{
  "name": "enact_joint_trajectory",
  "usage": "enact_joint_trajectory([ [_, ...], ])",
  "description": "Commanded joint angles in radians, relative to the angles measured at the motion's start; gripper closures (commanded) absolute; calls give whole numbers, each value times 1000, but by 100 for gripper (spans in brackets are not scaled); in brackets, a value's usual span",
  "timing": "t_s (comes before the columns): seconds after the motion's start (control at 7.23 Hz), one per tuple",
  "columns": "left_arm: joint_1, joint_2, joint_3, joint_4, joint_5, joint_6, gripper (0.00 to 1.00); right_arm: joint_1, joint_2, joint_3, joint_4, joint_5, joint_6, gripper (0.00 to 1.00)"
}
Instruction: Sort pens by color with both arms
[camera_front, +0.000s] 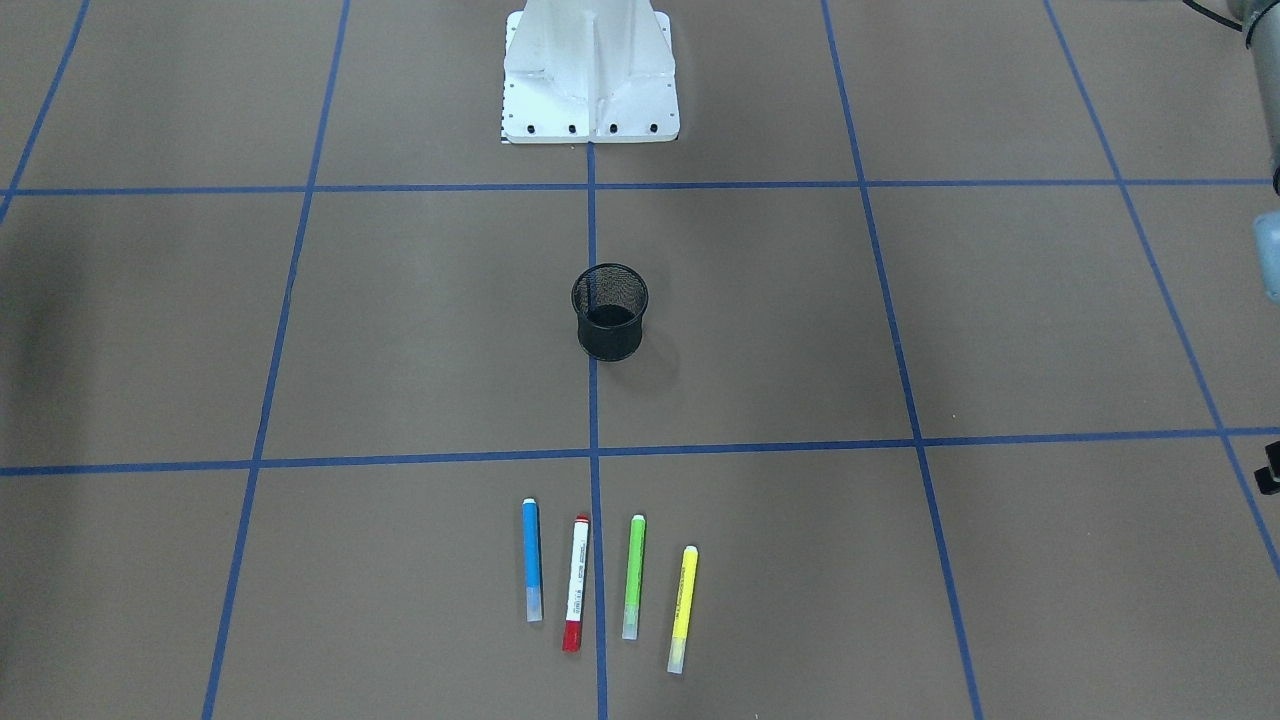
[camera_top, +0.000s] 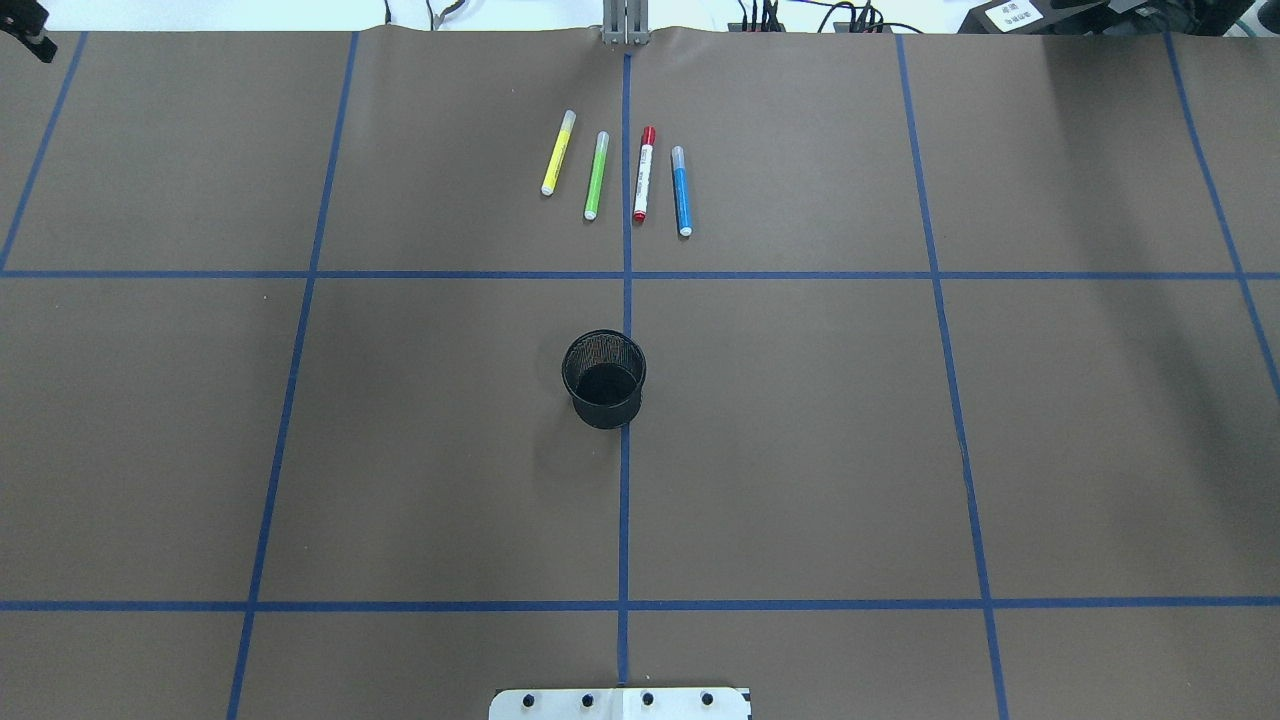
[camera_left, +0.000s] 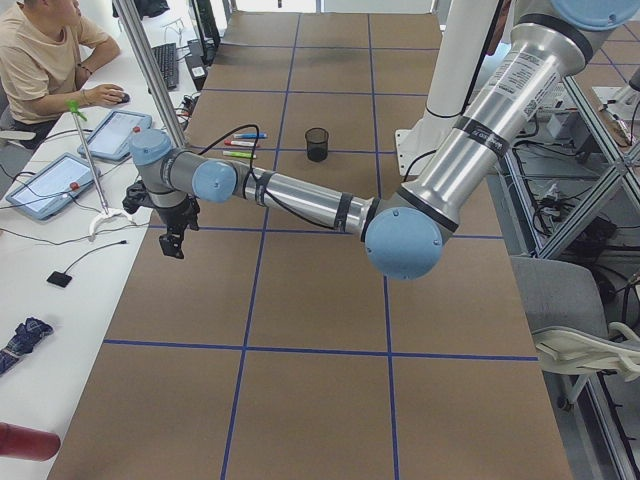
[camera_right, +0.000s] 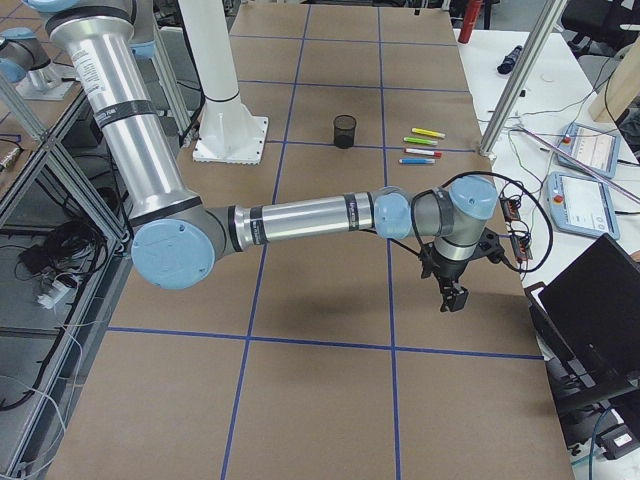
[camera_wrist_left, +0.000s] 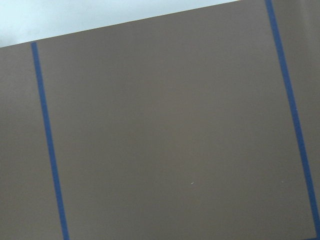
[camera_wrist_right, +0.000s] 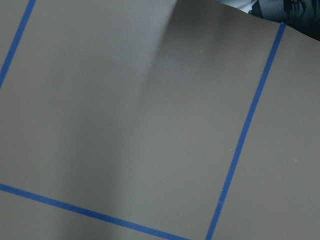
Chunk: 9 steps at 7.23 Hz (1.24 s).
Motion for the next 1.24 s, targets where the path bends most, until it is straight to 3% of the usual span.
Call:
enact_joint_trajectory([
  [0.0,-79,65,2,1,-1,209,1,87,-74,67,-45,31,-20,1],
  [0.28,-136,201,-7,-54,-3,311,1,109,-65,207,-254,39,0,1],
  [0.41,-191,211,-9,-126,-13,292,1,108,-50,216,-286,33,6,1],
  [0.69,-194,198,-12,-125,-35,73,1,68,-40,210,-279,11,85,1],
  [0.83,-191,195,-12,-70,-74,72,1,13,-24,210,-274,-7,166,1],
  [1.11,-185,211,-110,127,-73,75,1,-32,-2,216,-269,-6,256,1],
])
